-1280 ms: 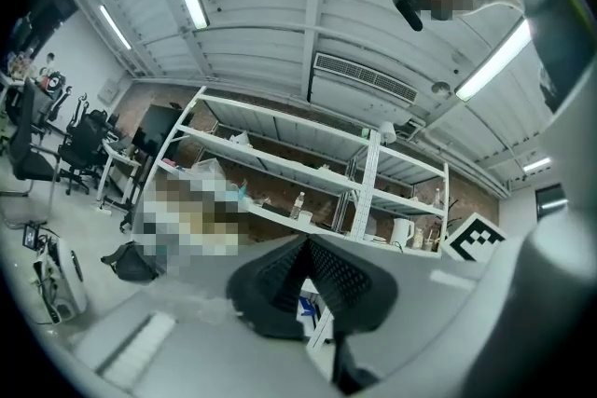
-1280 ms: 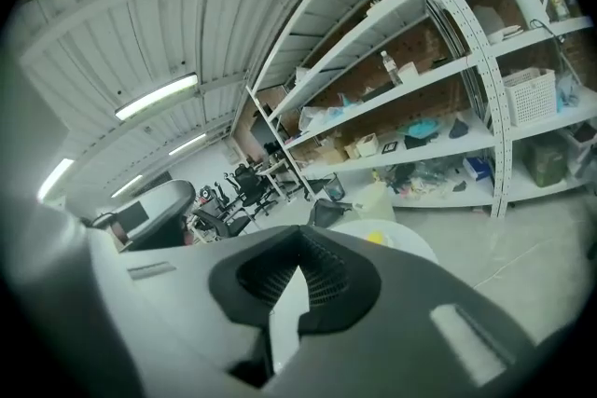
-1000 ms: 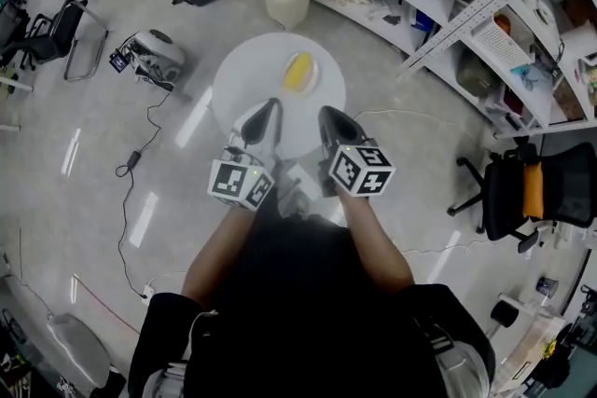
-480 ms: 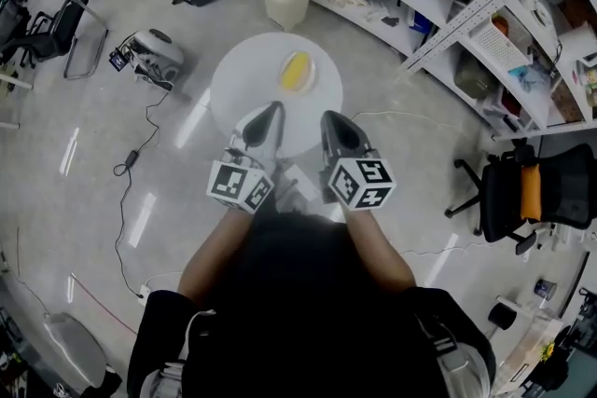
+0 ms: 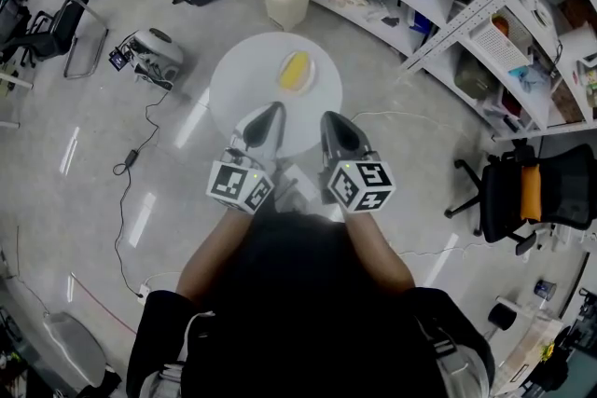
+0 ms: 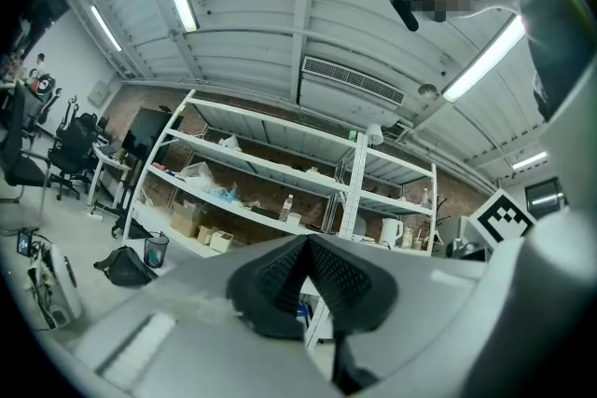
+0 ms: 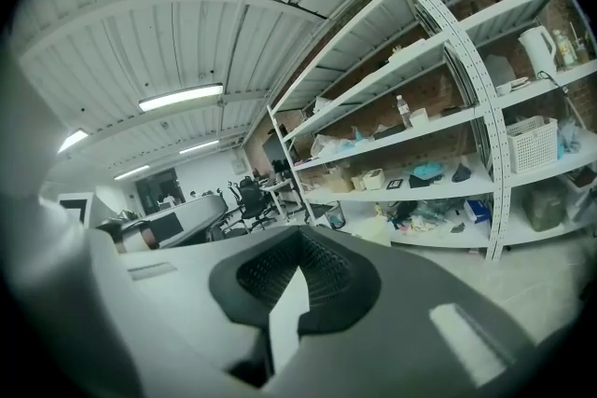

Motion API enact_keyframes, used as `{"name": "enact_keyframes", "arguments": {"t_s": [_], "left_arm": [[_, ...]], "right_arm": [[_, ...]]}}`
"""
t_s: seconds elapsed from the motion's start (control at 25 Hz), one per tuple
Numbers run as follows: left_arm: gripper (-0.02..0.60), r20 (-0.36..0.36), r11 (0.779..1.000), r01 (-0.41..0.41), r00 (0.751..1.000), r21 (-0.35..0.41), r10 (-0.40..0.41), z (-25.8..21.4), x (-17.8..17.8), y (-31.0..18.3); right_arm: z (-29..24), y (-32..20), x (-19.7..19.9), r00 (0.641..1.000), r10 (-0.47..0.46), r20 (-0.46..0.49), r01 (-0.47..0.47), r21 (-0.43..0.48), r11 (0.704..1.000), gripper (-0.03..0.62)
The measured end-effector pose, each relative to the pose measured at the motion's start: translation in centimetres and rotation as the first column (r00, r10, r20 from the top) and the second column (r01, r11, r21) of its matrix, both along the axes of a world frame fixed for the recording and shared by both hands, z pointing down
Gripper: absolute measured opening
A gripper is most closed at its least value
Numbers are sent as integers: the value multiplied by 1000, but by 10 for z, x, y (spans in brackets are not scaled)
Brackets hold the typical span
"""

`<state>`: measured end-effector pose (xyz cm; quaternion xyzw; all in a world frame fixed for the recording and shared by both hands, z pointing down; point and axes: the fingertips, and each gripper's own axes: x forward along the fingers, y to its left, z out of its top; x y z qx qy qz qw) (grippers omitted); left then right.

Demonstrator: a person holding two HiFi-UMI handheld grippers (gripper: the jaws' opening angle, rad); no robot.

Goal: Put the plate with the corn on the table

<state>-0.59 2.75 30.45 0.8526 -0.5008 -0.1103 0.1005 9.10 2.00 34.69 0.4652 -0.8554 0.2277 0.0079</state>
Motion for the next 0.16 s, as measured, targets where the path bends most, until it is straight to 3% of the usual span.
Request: {"name": "enact_keyframes", "arguments": {"t_s": [0.16], "left_arm": [[3,0,1000,2,1000,3,-2,0,-2,2]], "right_arm": [[-3,3,-6,1000,-18,-1,18,16,1000,8]]}}
